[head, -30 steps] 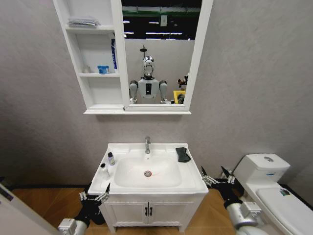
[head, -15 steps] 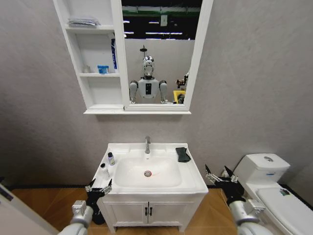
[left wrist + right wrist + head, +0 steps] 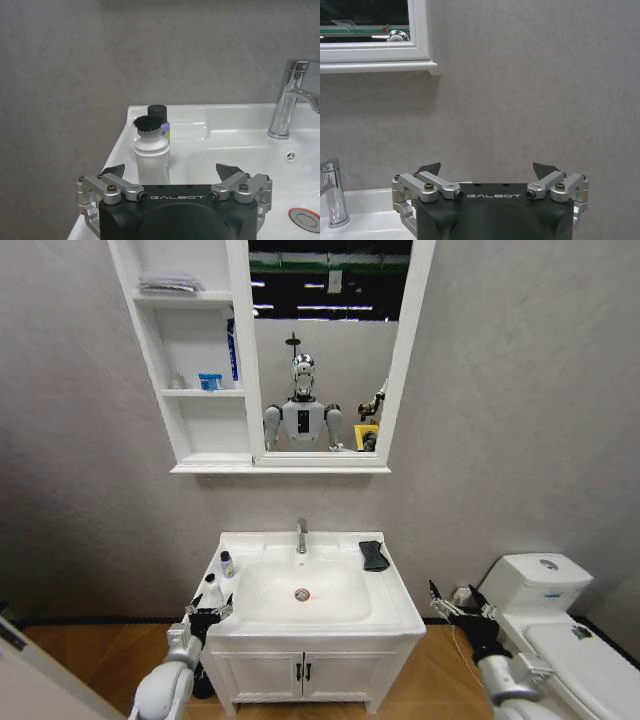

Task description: Move facial cleanser and shampoo from washbasin to cabinet, then wipe washbasin with towel.

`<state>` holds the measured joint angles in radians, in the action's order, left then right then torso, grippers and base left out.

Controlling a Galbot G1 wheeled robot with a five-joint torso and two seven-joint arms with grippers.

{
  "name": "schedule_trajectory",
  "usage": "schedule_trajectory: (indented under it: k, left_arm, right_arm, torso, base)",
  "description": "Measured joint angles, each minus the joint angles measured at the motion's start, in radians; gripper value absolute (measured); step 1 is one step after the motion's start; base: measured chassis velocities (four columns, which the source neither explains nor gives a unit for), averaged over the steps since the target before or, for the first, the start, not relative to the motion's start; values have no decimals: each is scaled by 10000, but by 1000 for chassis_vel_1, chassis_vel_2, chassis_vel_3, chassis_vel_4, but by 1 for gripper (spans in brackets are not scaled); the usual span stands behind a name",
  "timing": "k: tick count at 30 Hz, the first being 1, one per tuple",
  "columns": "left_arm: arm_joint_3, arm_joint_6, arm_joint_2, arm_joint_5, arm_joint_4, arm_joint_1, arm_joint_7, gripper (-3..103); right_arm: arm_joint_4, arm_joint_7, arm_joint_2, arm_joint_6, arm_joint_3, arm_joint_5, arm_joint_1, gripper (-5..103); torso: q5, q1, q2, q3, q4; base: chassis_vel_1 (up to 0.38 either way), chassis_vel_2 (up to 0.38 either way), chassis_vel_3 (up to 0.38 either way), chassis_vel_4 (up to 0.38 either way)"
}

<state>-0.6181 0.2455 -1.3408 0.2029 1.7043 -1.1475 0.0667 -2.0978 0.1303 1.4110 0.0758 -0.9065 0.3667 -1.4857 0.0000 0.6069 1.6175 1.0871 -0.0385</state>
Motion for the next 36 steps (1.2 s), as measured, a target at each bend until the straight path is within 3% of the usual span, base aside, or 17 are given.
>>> schedule_trajectory:
  k: [11,17,18,21,23,29,35,36]
  left_arm:
    - [217,-23,84,-2,-898,772,-347,101]
    - [244,-65,6,-9,-1216,1041,-403,76]
    - [244,-65,6,-9,-1216,1041,-403,76]
    - [169,-69,-6,0,-1204,1048,-400,60]
    - [128,-69,-7,3,-1157,1021,-397,60]
    - [-110,-49,29,2,-248,409,-398,34]
    - [-143,446,280,197,1164,-123,-780,32]
    - [-123,847,567,383,1824,-289,-1040,32]
  right_arm:
    - [343,39,156,-225,-10,-55,31,100]
    - [419,-3,192,-229,-67,-69,49,100]
    - [419,-3,192,-229,-67,-69,49,100]
    - [405,-24,192,-178,-73,-102,81,100]
    - [404,-36,188,-161,-74,-118,102,100]
    - [399,-193,206,-99,-8,-247,171,100]
    - [401,-228,206,-87,72,-382,169,100]
    - [402,-236,203,-82,113,-454,168,100]
  torso:
    - [0,0,0,0,1]
    - [0,0,0,0,1]
    - [0,0,0,0,1]
    - [-1,-1,0,-1,1]
    - [0,0,0,0,0]
    - [-1,-2,0,0,1]
    - [0,-3,0,-1,1]
    - [-1,-3,0,-1,1]
  base:
    - [0,0,0,0]
    - [0,0,0,0]
    - [0,0,0,0]
    - [0,0,0,0]
    - [0,0,0,0]
    - [0,0,0,0]
    - [0,0,0,0]
    - [0,0,0,0]
